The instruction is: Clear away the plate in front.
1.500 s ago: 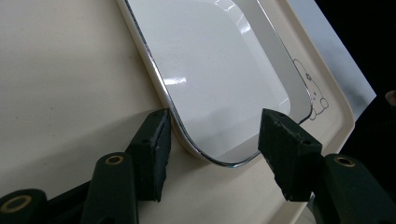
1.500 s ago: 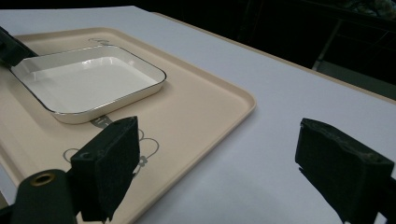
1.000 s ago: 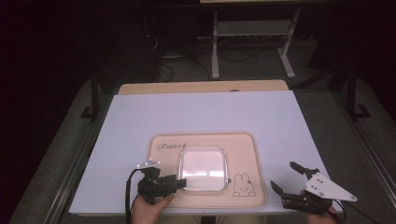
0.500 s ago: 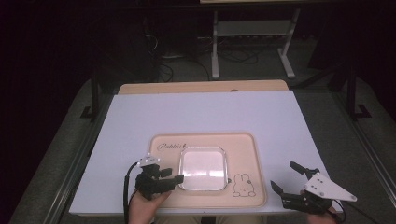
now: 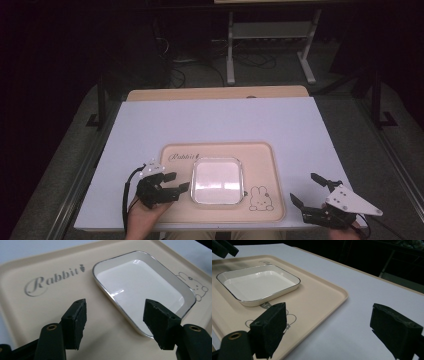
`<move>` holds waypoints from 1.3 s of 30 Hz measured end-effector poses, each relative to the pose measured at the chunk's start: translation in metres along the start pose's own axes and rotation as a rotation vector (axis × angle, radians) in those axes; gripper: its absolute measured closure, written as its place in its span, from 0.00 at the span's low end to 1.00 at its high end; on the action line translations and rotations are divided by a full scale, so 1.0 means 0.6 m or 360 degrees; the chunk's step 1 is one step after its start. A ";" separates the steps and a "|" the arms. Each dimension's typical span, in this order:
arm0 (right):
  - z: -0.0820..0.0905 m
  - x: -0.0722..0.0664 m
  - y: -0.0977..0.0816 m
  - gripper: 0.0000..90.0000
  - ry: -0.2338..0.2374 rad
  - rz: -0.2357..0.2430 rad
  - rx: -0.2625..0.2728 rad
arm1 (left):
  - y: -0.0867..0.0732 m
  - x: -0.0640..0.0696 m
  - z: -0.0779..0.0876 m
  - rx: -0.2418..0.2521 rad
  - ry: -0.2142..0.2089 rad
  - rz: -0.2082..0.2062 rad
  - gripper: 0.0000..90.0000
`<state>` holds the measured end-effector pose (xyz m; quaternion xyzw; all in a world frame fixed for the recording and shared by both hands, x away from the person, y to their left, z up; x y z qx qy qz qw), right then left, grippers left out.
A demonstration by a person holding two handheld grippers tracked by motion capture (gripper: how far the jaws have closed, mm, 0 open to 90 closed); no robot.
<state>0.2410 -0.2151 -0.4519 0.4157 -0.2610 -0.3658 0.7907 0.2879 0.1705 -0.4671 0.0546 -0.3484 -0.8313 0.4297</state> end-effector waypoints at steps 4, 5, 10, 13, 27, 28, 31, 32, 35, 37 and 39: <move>-0.001 -0.001 0.000 0.14 0.0001 0.0003 -0.0003 | -0.001 -0.020 0.010 0.0011 0.0019 -0.0032 0.37; -0.001 -0.001 0.000 0.14 0.0001 0.0003 -0.0003 | -0.001 -0.024 0.012 0.0011 0.0031 -0.0042 0.37; 0.000 0.000 0.000 0.14 -0.0001 -0.0002 -0.0002 | -0.005 -0.043 0.026 0.0025 0.0072 -0.0088 0.37; -0.001 0.000 -0.001 0.14 0.0001 0.0001 -0.0005 | -0.007 -0.049 0.034 0.0052 0.0046 -0.0075 0.37; -0.003 0.001 -0.002 0.14 -0.0003 -0.0003 -0.0021 | -0.041 -0.071 0.059 0.0039 0.0112 -0.0108 0.35; -0.003 0.001 -0.002 0.14 -0.0005 -0.0003 -0.0021 | -0.044 -0.073 0.061 0.0041 0.0115 -0.0100 0.35; -0.004 0.001 -0.002 0.14 -0.0007 -0.0002 -0.0023 | -0.050 -0.075 0.067 0.0053 0.0098 -0.0073 0.35; -0.004 0.000 -0.003 0.14 -0.0007 -0.0003 -0.0026 | -0.051 -0.074 0.068 0.0063 0.0083 -0.0055 0.35; -0.005 0.000 -0.003 0.14 -0.0007 0.0000 -0.0031 | -0.047 -0.066 0.067 0.0086 0.0030 -0.0035 0.36; -0.004 -0.001 -0.003 0.14 -0.0008 0.0002 -0.0030 | -0.046 -0.060 0.065 0.0085 0.0017 -0.0041 0.36; -0.004 -0.001 -0.002 0.14 -0.0008 0.0006 -0.0031 | -0.045 -0.056 0.061 0.0081 0.0018 -0.0053 0.36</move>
Point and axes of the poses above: each handheld gripper's, and its own axes: z roughly backward along the jaws, y roughly out of its top, x roughly to its right, the point moved 8 cm from there along -z, roughly forward along the jaws, and after that the axes turned 11 degrees about -x, right-handed, at the moved point
